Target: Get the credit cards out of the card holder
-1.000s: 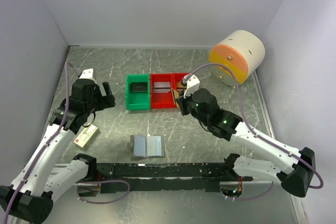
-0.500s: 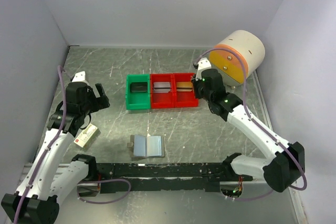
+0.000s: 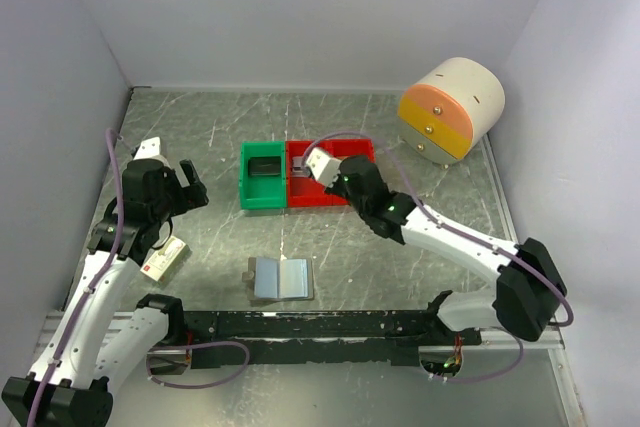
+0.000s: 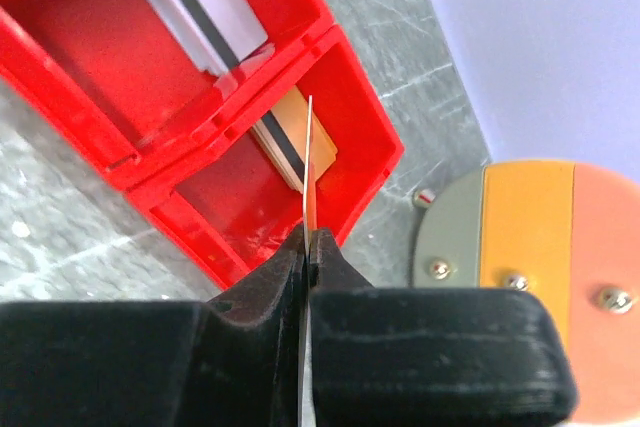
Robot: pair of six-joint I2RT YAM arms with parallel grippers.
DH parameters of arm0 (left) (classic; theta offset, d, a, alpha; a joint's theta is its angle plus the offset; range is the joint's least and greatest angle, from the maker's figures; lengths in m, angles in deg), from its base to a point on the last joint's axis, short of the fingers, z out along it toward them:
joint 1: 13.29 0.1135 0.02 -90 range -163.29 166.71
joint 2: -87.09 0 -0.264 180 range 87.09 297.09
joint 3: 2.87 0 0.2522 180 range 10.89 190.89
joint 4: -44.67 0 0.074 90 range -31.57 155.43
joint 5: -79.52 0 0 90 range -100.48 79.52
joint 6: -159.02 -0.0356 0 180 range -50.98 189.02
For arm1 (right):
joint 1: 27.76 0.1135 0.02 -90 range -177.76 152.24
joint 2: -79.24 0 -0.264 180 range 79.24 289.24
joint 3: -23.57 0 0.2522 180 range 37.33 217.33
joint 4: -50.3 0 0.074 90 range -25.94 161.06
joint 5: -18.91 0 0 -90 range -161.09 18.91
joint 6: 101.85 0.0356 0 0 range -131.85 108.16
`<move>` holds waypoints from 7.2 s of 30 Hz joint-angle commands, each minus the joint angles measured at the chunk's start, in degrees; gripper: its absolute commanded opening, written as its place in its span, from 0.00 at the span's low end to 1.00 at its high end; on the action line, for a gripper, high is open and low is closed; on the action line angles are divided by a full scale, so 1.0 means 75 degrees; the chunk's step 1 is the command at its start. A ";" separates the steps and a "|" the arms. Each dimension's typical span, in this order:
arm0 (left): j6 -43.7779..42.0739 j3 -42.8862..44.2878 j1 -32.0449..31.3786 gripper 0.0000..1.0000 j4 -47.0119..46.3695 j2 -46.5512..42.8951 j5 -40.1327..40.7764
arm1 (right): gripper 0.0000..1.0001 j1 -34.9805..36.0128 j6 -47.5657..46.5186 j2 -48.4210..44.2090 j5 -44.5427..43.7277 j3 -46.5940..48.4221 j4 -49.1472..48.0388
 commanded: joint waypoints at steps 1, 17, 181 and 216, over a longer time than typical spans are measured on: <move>-0.0037 -0.0018 0.0044 0.99 -0.0259 -0.0037 -0.0031 | 0.00 0.0046 -0.2237 0.0304 -0.0279 -0.0214 -0.0862; -0.0136 -0.0076 0.0044 1.00 -0.0384 -0.0029 -0.0265 | 0.00 -0.1674 -0.2076 0.1843 0.3220 0.1413 0.1126; 0.3632 -0.1545 -0.4164 0.98 -0.0805 0.0883 -0.2625 | 1.00 0.2434 1.2129 -0.0960 -0.0274 -0.1921 -0.0465; 0.4132 -0.2371 -0.4432 0.64 0.0046 0.1306 -0.0999 | 0.46 0.2666 1.3350 0.1448 0.2579 -0.1642 -0.0249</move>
